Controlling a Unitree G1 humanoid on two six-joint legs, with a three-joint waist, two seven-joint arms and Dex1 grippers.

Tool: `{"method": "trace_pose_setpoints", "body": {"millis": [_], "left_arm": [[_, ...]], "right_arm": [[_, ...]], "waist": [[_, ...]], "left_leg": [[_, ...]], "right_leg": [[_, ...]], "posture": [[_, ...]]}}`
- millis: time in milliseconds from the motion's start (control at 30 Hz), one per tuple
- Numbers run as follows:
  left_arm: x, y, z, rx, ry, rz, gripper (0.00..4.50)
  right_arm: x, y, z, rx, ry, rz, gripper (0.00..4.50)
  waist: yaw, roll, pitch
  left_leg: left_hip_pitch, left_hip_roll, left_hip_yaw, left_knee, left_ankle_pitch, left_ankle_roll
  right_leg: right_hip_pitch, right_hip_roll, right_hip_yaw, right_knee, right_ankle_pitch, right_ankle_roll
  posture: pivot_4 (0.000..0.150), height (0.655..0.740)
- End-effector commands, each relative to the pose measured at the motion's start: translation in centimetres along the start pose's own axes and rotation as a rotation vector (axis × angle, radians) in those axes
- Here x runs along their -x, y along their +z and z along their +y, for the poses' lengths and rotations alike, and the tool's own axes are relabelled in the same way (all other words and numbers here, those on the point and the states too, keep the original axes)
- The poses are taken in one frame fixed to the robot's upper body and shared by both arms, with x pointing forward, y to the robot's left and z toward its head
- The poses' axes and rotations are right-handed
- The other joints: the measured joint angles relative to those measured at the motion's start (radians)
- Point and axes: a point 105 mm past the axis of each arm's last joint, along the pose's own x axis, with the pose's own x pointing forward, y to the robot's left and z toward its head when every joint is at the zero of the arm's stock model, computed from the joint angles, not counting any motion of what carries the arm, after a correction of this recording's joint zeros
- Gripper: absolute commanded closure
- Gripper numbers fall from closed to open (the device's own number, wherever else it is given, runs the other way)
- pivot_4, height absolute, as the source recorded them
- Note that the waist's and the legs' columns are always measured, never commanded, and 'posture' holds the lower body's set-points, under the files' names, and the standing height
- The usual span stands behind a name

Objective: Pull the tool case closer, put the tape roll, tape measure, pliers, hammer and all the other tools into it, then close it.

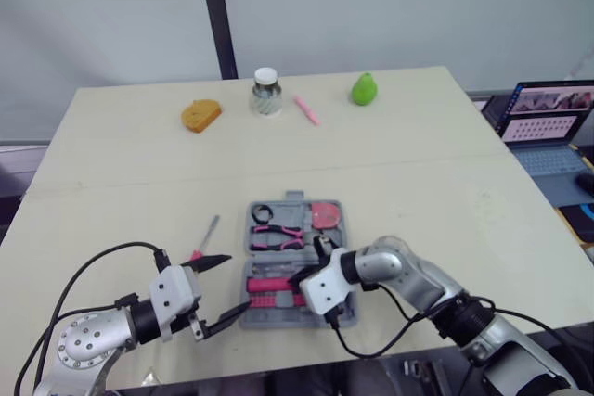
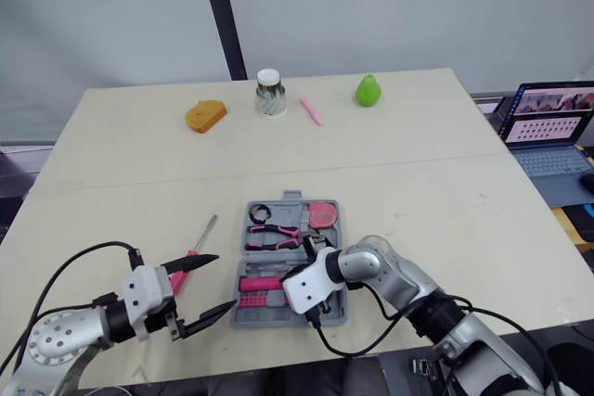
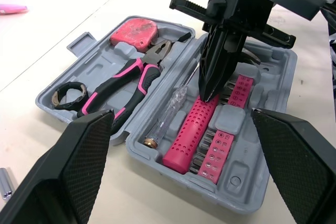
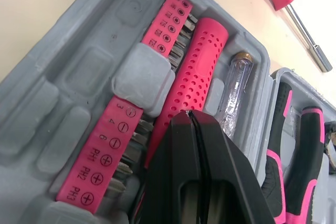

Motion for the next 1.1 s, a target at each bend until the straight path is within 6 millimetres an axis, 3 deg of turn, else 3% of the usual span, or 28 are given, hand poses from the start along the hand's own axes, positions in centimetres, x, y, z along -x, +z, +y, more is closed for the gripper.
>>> {"method": "trace_pose_setpoints", "body": {"millis": [33, 167, 233, 333, 433, 533, 567, 667, 700, 833, 933, 1100], "left_arm": [[0.4, 0.7, 1.1, 0.016, 0.040, -0.026, 0.00], [0.9, 0.9, 2.8, 0.057, 0.094, -0.018, 0.00], [1.0, 0.9, 3.3, 0.068, 0.107, -0.008, 0.00], [3.1, 0.2, 5.8, 0.099, 0.205, 0.023, 0.00], [5.2, -0.8, 7.4, 0.109, 0.286, 0.066, 0.00], [7.1, -1.6, 8.3, 0.131, 0.345, 0.095, 0.00], [7.6, -1.8, 8.5, 0.132, 0.361, 0.104, 0.00], [10.1, -2.9, 9.1, 0.156, 0.434, 0.153, 0.00], [11.0, -3.3, 9.3, 0.164, 0.460, 0.171, 0.00], [14.3, -4.8, 9.7, 0.200, 0.557, 0.218, 0.00], [16.1, -5.8, 9.9, 0.223, 0.612, 0.238, 0.00], [16.6, -6.3, 10.2, 0.219, 0.630, 0.239, 0.00]], "right_arm": [[0.9, -1.1, 2.2, -0.298, 0.078, -0.047, 4.46], [4.4, 0.9, -1.4, -0.468, -0.052, -0.201, 4.46], [5.3, 1.1, -2.0, -0.510, -0.076, -0.219, 4.46], [9.7, -0.6, -2.6, -0.673, -0.210, -0.218, 4.46], [12.9, -2.8, -1.4, -0.809, -0.307, -0.173, 3.66], [15.7, -4.9, -0.2, -0.903, -0.416, -0.115, 2.05], [16.3, -5.3, 0.0, -0.922, -0.441, -0.106, 1.74], [19.7, -7.6, 1.2, -1.011, -0.577, -0.051, 0.24], [20.9, -8.3, 1.7, -1.042, -0.624, -0.040, 0.06], [24.3, -10.3, 3.6, -1.103, -0.753, 0.028, 0.06], [25.7, -11.4, 4.8, -1.134, -0.814, 0.065, 0.06], [26.2, -12.6, 5.3, -1.125, -0.853, 0.107, 0.06]], "waist": [[0.005, 0.001, 0.002], [0.009, 0.004, 0.016], [0.006, 0.005, 0.019], [0.006, 0.006, 0.023], [0.014, 0.004, 0.024], [0.020, 0.002, 0.026], [0.020, 0.001, 0.026], [0.020, -0.001, 0.028], [0.020, -0.002, 0.029], [0.020, -0.003, 0.030], [0.020, -0.003, 0.031], [0.018, -0.002, 0.032]], "left_leg": [[-0.001, 0.000, 0.000, 0.000, 0.000, 0.000], [-0.014, 0.002, -0.002, 0.003, 0.003, 0.004], [-0.017, 0.002, -0.002, 0.003, 0.003, 0.004], [-0.017, 0.002, -0.002, 0.002, 0.003, 0.004], [-0.018, 0.002, -0.001, 0.001, 0.002, 0.005], [-0.018, 0.000, 0.001, 0.001, -0.001, 0.009], [-0.018, 0.000, 0.002, 0.001, -0.001, 0.009], [-0.018, -0.001, 0.006, 0.001, -0.003, 0.011], [-0.018, -0.001, 0.007, 0.001, -0.003, 0.012], [-0.018, -0.001, 0.009, 0.002, -0.004, 0.013], [-0.017, 0.001, 0.010, 0.002, -0.004, 0.012], [-0.016, 0.004, 0.012, 0.002, -0.004, 0.010]], "right_leg": [[-0.001, 0.000, 0.000, 0.000, 0.000, 0.000], [-0.004, 0.000, 0.002, -0.001, 0.000, 0.000], [-0.007, 0.001, 0.000, -0.001, 0.000, 0.001], [-0.007, 0.003, -0.005, -0.001, 0.000, 0.001], [-0.006, 0.007, -0.009, -0.001, 0.000, 0.001], [-0.006, 0.007, -0.010, -0.002, 0.000, 0.001], [-0.006, 0.007, -0.010, -0.002, 0.001, 0.001], [-0.006, 0.004, -0.015, -0.004, 0.002, 0.003], [-0.006, 0.003, -0.017, -0.005, 0.002, 0.004], [-0.006, 0.002, -0.022, -0.006, 0.002, 0.004], [-0.006, 0.002, -0.026, -0.006, 0.002, 0.004], [-0.006, 0.002, -0.026, -0.005, 0.002, 0.004]], "posture": [[0.150, 0.7400], [0.150, 0.7400], [0.150, 0.7400], [0.150, 0.7400], [0.150, 0.7400], [0.150, 0.7400], [0.150, 0.7400], [0.150, 0.7400], [0.150, 0.7400], [0.150, 0.7400], [0.150, 0.7400], [0.150, 0.7400]]}}
